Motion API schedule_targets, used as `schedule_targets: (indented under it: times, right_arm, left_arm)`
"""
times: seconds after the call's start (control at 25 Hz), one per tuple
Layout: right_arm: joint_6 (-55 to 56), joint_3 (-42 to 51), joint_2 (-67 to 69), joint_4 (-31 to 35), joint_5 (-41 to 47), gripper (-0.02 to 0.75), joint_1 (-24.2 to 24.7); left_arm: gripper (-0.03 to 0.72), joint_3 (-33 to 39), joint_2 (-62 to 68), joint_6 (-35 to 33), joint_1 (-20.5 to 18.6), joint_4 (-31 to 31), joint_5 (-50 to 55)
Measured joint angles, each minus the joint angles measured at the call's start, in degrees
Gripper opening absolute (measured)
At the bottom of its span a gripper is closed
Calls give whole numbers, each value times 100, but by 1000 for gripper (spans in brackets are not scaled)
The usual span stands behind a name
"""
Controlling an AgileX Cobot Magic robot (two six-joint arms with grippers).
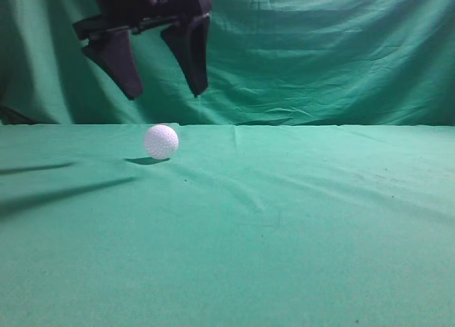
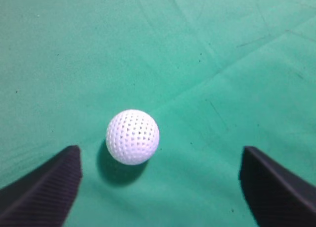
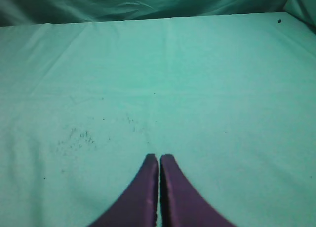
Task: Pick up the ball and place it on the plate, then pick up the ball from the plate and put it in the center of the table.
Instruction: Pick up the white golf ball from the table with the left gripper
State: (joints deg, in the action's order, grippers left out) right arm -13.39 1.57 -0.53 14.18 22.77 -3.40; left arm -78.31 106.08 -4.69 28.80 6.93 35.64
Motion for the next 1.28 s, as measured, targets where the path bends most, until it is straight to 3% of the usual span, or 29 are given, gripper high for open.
schedule_targets:
  times: [0.04, 0.2, 0.28, 0.44, 0.48, 1.0, 1.2, 1.28]
  right_arm:
    - [0, 0, 0, 0, 0, 0, 0]
    - [0, 0, 0, 0, 0, 0, 0]
    - [0, 0, 0, 0, 0, 0, 0]
    - [0, 0, 0, 0, 0, 0, 0]
    - [0, 0, 0, 0, 0, 0, 0]
    - [0, 0, 0, 0, 0, 0, 0]
    - [0, 0, 0, 0, 0, 0, 0]
    - [0, 0, 0, 0, 0, 0, 0]
  left_arm:
    - [650, -85, 85, 0, 0, 0, 35]
    - [646, -516, 513, 0, 0, 0, 347]
    - [569, -748, 737, 0, 0, -49, 485]
    - [577, -1099, 1104, 0, 6, -215, 690]
    - [537, -1157, 1172, 0, 6, -233, 717]
    - [552, -1243, 1423, 0, 6, -488, 757]
    - [312, -1243, 1423, 0, 6, -493, 757]
    - [309, -1243, 1423, 0, 6, -515, 757]
